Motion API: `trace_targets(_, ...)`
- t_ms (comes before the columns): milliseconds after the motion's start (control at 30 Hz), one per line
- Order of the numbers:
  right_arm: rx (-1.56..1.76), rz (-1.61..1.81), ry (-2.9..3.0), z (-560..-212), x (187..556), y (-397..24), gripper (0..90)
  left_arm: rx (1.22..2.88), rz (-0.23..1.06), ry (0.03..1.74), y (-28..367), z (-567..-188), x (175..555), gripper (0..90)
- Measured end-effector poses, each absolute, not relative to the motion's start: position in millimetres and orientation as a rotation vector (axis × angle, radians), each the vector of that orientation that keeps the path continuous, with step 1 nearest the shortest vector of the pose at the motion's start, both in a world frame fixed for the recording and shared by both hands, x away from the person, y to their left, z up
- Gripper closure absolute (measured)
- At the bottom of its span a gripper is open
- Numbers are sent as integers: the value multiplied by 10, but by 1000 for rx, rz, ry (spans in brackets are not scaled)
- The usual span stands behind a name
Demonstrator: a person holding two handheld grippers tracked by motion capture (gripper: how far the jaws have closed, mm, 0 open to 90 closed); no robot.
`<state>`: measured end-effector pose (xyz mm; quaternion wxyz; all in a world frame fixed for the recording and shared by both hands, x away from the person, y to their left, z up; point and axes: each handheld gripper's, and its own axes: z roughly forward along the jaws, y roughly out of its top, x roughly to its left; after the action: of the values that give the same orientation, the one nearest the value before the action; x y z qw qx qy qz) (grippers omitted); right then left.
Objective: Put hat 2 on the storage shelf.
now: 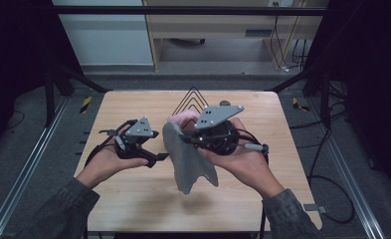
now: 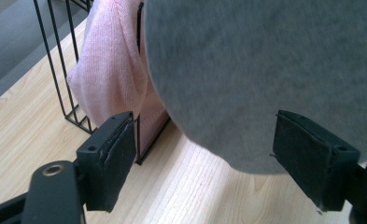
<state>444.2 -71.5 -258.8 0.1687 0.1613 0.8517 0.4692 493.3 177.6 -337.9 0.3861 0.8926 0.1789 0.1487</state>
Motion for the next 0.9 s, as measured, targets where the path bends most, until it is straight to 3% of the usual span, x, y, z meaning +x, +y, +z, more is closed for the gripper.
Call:
trace_targets(200, 463, 1348, 2432, -2645, 4431, -706, 858, 2247, 320, 417, 1755, -3438, 4965, 211)
trace_targets(300, 474, 1358, 2430, -2671, 4440, -726, 858, 2246, 278, 390, 1727, -3484, 4975, 287)
trace_targets(467, 524, 1372, 2419, -2757, 4479, -835, 858, 2282, 243, 358, 1542, -3572, 5015, 704)
trace_targets(567, 568, 1369, 2413, -2822, 4505, -946, 858, 2295, 241, 343, 1441, -3572, 5008, 834)
trace_targets(900, 686, 1315, 2362, -2928, 4591, -1316, 858, 2365, 316, 377, 1413, -3335, 4923, 879)
